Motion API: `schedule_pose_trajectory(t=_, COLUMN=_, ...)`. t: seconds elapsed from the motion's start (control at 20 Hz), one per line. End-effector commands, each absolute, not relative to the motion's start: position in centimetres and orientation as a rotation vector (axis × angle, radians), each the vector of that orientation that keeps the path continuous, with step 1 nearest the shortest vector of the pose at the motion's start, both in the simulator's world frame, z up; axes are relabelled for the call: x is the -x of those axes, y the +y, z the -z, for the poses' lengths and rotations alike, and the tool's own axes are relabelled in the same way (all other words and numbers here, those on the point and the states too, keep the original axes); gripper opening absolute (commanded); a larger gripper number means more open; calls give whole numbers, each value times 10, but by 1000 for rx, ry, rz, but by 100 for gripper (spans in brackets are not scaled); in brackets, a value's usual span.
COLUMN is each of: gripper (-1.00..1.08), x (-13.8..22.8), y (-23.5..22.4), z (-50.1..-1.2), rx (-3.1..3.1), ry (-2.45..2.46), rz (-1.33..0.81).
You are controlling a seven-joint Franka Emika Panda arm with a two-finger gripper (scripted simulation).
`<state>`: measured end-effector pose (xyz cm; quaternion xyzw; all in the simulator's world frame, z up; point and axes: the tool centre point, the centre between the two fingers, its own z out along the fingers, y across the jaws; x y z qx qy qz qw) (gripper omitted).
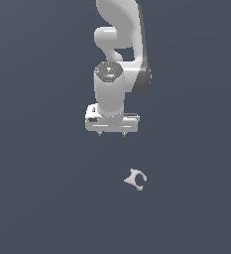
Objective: Pick up the object and move it to a goal position.
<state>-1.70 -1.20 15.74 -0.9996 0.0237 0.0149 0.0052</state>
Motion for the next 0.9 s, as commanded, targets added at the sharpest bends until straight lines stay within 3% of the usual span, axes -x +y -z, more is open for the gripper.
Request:
schedule_pose_trajectory(t=0.0, gripper=100, x=17, y=-12, z=-157, rx=3130, ry=74, rz=-47)
schedule_pose_trajectory(t=0.4, gripper=100, x=25, y=16, z=-148, rx=3130, ry=-55, rz=-96)
schedule_pose_trajectory(t=0.85, gripper=100, x=19, y=19, z=-146, rx=3130, ry=-25, rz=-94)
